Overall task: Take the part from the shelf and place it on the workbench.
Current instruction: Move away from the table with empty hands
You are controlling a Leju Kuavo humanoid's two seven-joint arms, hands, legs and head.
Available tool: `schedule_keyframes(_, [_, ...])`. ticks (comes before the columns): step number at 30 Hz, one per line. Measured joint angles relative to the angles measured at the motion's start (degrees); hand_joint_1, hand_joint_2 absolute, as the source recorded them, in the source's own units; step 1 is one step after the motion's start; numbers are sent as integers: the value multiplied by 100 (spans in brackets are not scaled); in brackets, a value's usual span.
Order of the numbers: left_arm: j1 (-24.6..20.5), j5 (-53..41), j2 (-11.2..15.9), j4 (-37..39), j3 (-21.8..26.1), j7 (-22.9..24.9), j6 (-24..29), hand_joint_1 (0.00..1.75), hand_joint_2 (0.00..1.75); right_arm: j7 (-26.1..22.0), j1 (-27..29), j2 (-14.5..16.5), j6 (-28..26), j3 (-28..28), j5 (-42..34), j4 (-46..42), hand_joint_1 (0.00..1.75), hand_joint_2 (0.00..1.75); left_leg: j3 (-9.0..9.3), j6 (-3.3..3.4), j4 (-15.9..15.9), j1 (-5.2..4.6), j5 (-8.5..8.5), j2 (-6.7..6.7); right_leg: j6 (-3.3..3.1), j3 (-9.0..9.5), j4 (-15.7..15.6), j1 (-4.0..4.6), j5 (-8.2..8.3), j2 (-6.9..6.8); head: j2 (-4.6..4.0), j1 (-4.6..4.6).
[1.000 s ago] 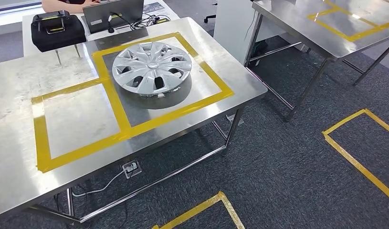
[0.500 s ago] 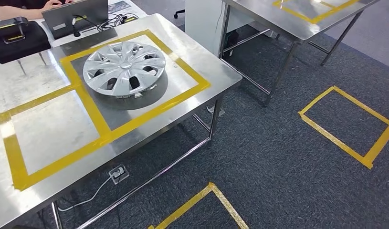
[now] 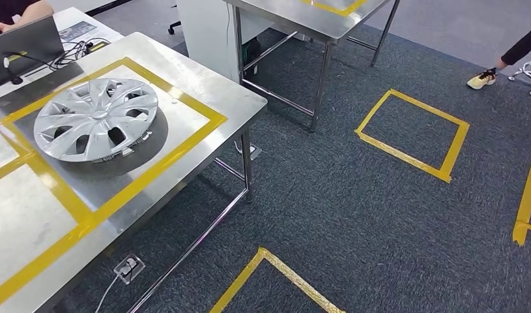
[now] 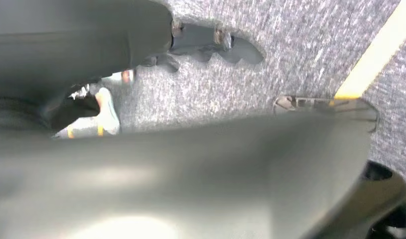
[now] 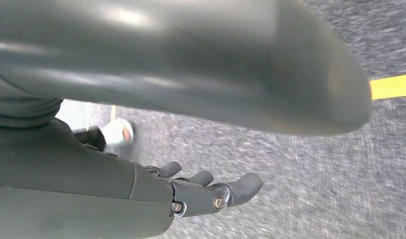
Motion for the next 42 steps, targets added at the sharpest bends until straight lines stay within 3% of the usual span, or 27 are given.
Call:
schedule_keyframes(2, [-16,-66,19,5,-81,-108,151,0,0,-119,11,13,82,0,-62,2,0,0,57,42,-70,12,13,145,70,-85,15,-22,16,62,0,-2])
schedule_keyframes(4, [-15,58,42,11,-123,-263,167,0,0,-205,23,54,153,0,-112,4,0,0,99,93,-131,37,33,324,122,-242,289,-5,-143,-240,0,54])
schedule_keyframes(6, [-8,366,49,14,-120,-510,81,0,0,-182,13,125,126,0,-157,7,0,0,103,126,-142,24,24,514,172,-593,977,-16,-499,-640,0,134])
schedule_keyframes(8, [-2,639,41,14,-84,-780,-1,0,0,-67,1,223,6,0,-205,8,0,0,96,133,-136,13,3,715,215,-890,1550,-53,-698,-764,0,171])
schedule_keyframes(9, [0,713,37,13,-66,-891,-25,0,0,2,3,279,-64,0,-233,10,0,0,96,126,-134,13,-9,810,226,-891,1557,-68,-644,-789,0,186])
schedule_keyframes(10, [-1,743,30,13,-55,-962,-37,0,0,61,12,329,-120,0,-259,11,0,0,104,114,-131,15,-22,897,230,-769,1335,-79,-496,-825,0,202])
schedule_keyframes(13, [-9,691,11,11,-50,-908,-11,0,0,167,27,471,-178,-1,-302,16,0,0,147,32,-122,-7,-81,1116,172,-160,241,-64,-69,-1165,0,259])
schedule_keyframes(14, [-13,652,9,11,-50,-812,9,0,0,185,18,521,-165,-1,-303,17,0,0,159,-8,-125,-17,-105,1180,132,-65,70,-47,-41,-1233,0,258])
schedule_keyframes(16, [-24,580,5,11,-51,-591,19,0,0,215,5,604,-125,0,-289,19,0,0,222,-89,-154,-12,-151,1317,45,-48,15,-17,-63,-1138,0,235])
schedule_keyframes(17, [-32,549,2,9,-51,-486,-10,0,0,234,8,640,-108,0,-269,21,0,0,268,-128,-163,2,-174,1338,3,-20,-10,-24,-57,-1058,0,226])
schedule_keyframes(19, [-43,506,-5,5,-51,-362,-119,0,0,286,19,697,-81,1,-217,27,0,0,255,-181,32,19,-348,1084,-73,75,-82,-44,-15,-928,0,177])
schedule_keyframes(21, [-41,487,-9,3,-53,-315,-209,0,0,327,21,747,-63,3,-173,32,0,0,-68,-192,723,24,-712,687,-123,117,-111,-39,16,-803,0,90])
schedule_keyframes(23, [-19,483,-15,3,-55,-303,-259,0,0,359,20,786,-66,6,-144,34,0,0,-470,-184,1454,19,-928,555,-144,110,-108,-17,15,-629,0,40])
schedule_keyframes(24, [-5,486,-20,3,-55,-316,-285,0,0,376,22,798,-80,8,-134,34,0,0,-561,-174,1547,17,-859,539,-145,117,-105,-12,9,-532,0,27])
schedule_keyframes(25, [6,492,-27,3,-56,-347,-321,0,0,389,24,803,-104,10,-125,34,0,0,-549,-159,1406,17,-671,513,-142,130,-100,-9,-1,-430,0,13])
schedule_keyframes(26, [10,501,-34,4,-56,-396,-359,0,0,391,25,805,-127,11,-116,34,0,0,-438,-137,1044,23,-400,436,-131,145,-91,-9,-14,-333,0,-10])
schedule_keyframes(27, [15,512,-39,4,-55,-451,-399,0,0,381,29,804,-147,13,-106,35,0,0,-298,-111,645,35,-174,280,-112,143,-77,-11,-32,-248,0,-33])
schedule_keyframes(28, [14,521,-44,4,-55,-503,-433,0,0,365,25,801,-154,15,-96,35,0,0,-163,-93,276,50,-30,128,-83,131,-51,-11,-53,-166,0,-49])
schedule_keyframes(30, [8,529,-51,4,-54,-570,-474,0,0,331,16,793,-145,17,-70,34,0,0,-17,-66,-31,48,9,-41,-3,61,-20,-40,-63,-26,0,-67])
schedule_keyframes(32, [-2,523,-67,3,-54,-619,-497,0,0,287,15,775,-149,20,-38,34,0,0,42,-30,-82,36,7,82,88,-20,-23,-76,-48,101,0,-76])
schedule_keyframes(33, [-4,517,-79,3,-55,-656,-516,0,0,246,24,761,-161,26,-21,34,0,0,67,-2,-113,40,15,161,121,-61,23,-70,-75,19,0,-67])
schedule_keyframes(34, [-4,509,-92,2,-56,-709,-546,0,0,194,28,736,-175,34,-10,34,0,0,93,33,-147,44,20,247,147,-136,158,-58,-151,-145,0,-36])
schedule_keyframes(36, [-3,495,-118,0,-58,-837,-630,0,0,61,17,664,-158,54,-3,34,0,0,125,91,-174,22,8,438,179,-450,789,-36,-464,-590,0,52])
schedule_keyframes(38, [6,489,-134,-1,-58,-936,-687,0,0,-59,0,563,-79,62,-4,34,0,0,136,128,-171,-10,-22,650,201,-835,1502,-44,-730,-754,0,104])
schedule_keyframes(39, [11,489,-138,0,-58,-964,-697,0,0,-102,0,514,-37,62,-4,34,0,0,145,136,-170,-22,-38,750,204,-906,1623,-46,-722,-776,0,112])
schedule_keyframes(40, [12,490,-145,1,-58,-980,-699,0,0,-130,5,465,-10,63,-4,34,0,0,158,139,-169,-31,-55,838,196,-847,1500,-44,-602,-794,0,120])
schedule_keyframes(42, [4,493,-165,-1,-58,-990,-698,0,0,-160,11,378,13,69,3,34,0,0,205,132,-169,-47,-89,984,133,-428,708,-13,-223,-955,0,153])
